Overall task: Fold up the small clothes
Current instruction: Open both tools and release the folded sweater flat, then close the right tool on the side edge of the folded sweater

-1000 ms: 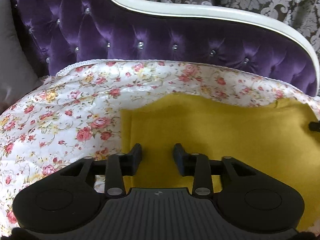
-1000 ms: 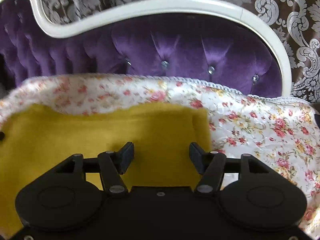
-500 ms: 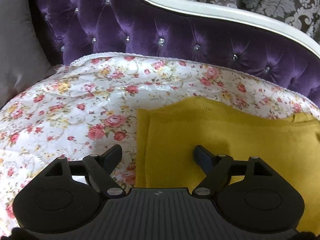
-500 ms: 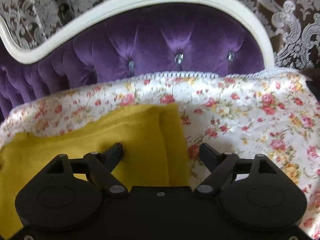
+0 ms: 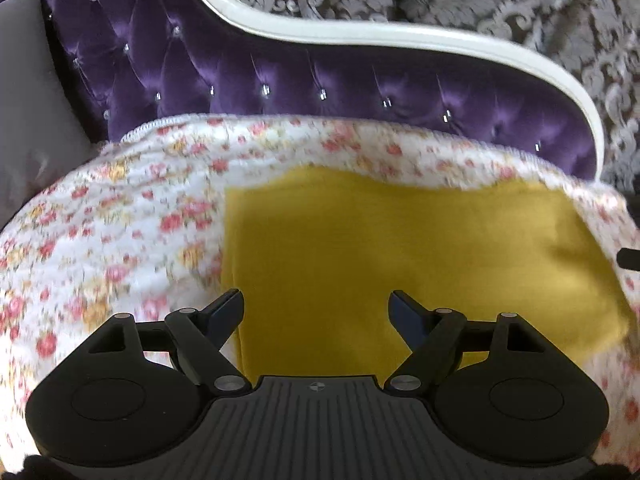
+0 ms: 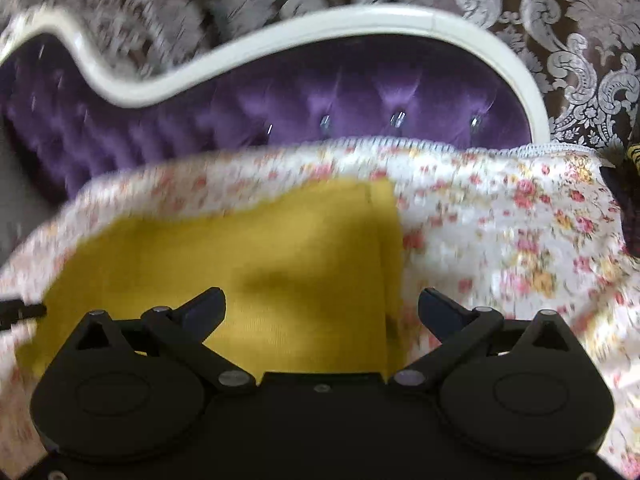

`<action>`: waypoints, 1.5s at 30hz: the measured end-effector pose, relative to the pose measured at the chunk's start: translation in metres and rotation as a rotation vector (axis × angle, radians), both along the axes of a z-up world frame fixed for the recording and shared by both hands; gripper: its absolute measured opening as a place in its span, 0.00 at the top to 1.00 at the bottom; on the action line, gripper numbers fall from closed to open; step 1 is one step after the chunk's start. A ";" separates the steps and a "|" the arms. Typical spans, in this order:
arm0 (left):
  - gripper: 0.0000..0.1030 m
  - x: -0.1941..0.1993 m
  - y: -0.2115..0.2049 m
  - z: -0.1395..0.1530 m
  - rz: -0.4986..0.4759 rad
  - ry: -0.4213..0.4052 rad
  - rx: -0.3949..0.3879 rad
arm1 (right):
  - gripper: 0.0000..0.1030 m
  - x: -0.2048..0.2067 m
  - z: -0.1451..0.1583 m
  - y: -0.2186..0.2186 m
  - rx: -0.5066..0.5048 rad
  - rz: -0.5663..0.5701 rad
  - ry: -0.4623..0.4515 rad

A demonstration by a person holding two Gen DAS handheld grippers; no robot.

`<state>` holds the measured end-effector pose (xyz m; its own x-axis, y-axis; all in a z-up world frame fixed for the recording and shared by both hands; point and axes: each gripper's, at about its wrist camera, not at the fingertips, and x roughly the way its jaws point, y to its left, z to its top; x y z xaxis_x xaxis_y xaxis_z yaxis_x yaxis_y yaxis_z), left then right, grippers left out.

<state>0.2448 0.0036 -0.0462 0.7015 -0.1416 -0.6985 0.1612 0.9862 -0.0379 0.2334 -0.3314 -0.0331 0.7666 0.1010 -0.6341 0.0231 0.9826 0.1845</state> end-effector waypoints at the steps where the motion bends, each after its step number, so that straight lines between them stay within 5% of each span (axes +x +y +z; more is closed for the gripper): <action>1: 0.24 -0.004 -0.001 -0.003 0.000 0.011 0.004 | 0.00 -0.004 -0.004 0.005 -0.022 0.013 0.014; 9: 0.24 -0.018 0.000 -0.029 0.028 0.110 0.046 | 0.00 -0.016 -0.035 0.014 -0.042 0.002 0.108; 14: 0.22 -0.024 0.000 -0.034 0.038 0.097 0.059 | 0.00 -0.021 -0.045 0.012 -0.017 -0.017 0.121; 22: 0.20 -0.029 0.000 -0.031 0.039 0.087 0.035 | 0.00 -0.026 -0.043 0.006 0.034 -0.007 0.094; 32: 0.17 -0.032 -0.003 -0.035 0.036 0.064 0.049 | 0.00 -0.010 -0.023 -0.030 0.149 0.036 -0.096; 45: 0.16 -0.031 -0.002 -0.036 0.042 0.064 0.048 | 0.01 0.036 -0.060 -0.066 0.319 0.084 -0.040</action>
